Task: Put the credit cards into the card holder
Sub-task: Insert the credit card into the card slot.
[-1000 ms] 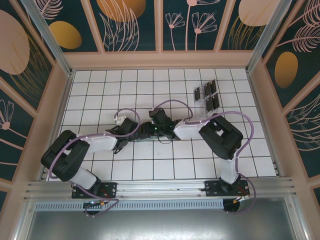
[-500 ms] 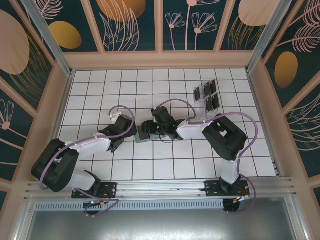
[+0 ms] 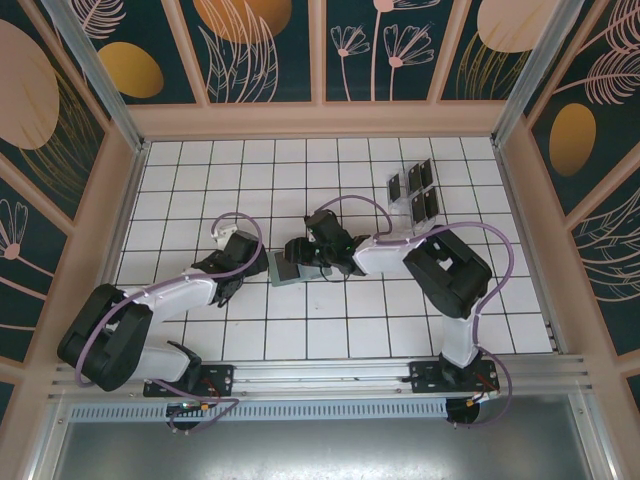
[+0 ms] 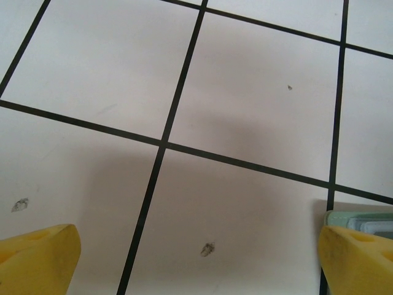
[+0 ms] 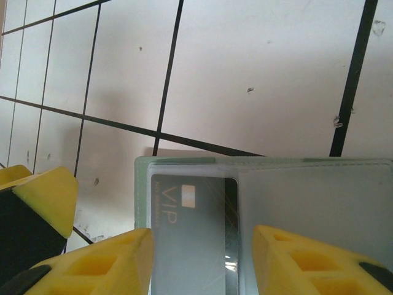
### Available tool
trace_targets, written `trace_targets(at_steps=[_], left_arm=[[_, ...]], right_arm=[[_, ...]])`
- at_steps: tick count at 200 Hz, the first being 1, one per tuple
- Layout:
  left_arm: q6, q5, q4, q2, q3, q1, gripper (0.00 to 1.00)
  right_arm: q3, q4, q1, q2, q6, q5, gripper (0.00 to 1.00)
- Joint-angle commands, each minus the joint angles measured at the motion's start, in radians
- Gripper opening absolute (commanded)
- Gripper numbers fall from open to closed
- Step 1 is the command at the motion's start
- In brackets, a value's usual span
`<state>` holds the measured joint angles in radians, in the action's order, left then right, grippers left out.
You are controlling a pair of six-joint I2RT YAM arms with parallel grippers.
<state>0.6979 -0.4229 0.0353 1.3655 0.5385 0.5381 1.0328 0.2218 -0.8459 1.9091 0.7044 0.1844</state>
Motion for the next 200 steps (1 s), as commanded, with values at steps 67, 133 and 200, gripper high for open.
trace_targets(at_steps=[67, 133, 200], left_arm=[[0.011, 0.029, -0.008, -0.002, -0.034, -0.008, 0.98], [0.012, 0.033, -0.014, 0.0, -0.041, -0.008, 0.99], [0.011, 0.044, -0.02, 0.017, -0.041, -0.007, 0.98]], right_arm=[[0.069, -0.06, -0.041, -0.005, -0.051, -0.041, 0.46], [0.116, -0.11, -0.062, 0.045, -0.066, -0.057, 0.45], [0.08, -0.118, -0.019, 0.059, -0.08, -0.094, 0.45]])
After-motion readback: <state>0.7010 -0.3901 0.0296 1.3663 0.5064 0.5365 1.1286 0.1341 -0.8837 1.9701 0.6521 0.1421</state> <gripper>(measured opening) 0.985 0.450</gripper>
